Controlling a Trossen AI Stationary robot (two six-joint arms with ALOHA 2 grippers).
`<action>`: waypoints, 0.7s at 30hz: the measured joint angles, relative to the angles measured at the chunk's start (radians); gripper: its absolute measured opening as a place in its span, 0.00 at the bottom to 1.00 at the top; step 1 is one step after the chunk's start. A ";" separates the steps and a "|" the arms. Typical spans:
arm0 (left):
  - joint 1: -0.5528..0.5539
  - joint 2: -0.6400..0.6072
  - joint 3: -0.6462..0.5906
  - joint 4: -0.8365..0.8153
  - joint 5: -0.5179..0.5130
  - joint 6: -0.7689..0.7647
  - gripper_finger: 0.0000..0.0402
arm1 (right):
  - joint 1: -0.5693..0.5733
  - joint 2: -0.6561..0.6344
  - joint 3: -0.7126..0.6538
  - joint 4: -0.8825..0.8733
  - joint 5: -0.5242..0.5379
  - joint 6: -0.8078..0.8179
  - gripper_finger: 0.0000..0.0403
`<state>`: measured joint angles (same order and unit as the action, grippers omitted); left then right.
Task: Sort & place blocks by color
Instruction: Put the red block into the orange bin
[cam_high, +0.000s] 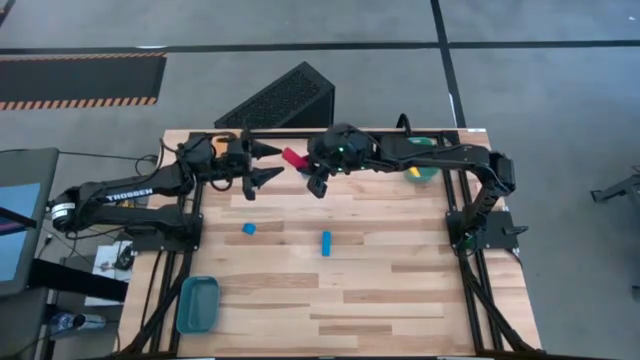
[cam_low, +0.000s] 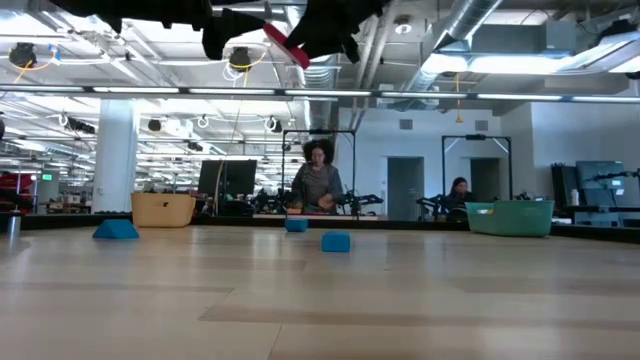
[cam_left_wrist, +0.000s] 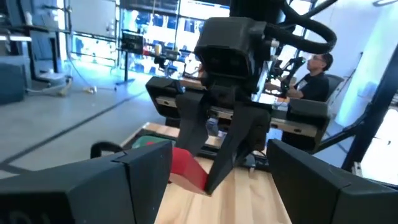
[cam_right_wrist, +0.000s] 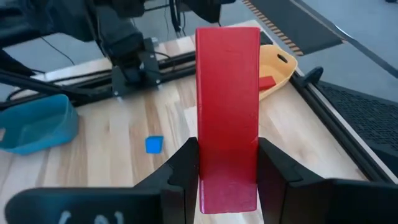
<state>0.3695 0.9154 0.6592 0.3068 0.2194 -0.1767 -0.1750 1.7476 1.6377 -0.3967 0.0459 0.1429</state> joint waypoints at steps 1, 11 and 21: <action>0.000 0.000 0.000 0.000 -0.008 0.000 0.64 | -0.003 0.000 0.005 0.000 -0.002 0.006 0.30; 0.000 0.001 0.001 -0.006 0.019 0.005 0.77 | -0.010 0.024 0.009 0.035 0.031 0.021 0.31; -0.063 0.003 0.001 -0.031 -0.008 0.125 0.78 | -0.002 0.039 0.010 0.063 0.039 -0.025 0.31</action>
<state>0.3065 0.9188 0.6598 0.2759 0.2116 -0.0513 -0.1773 1.7870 1.6478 -0.3339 0.0853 0.1176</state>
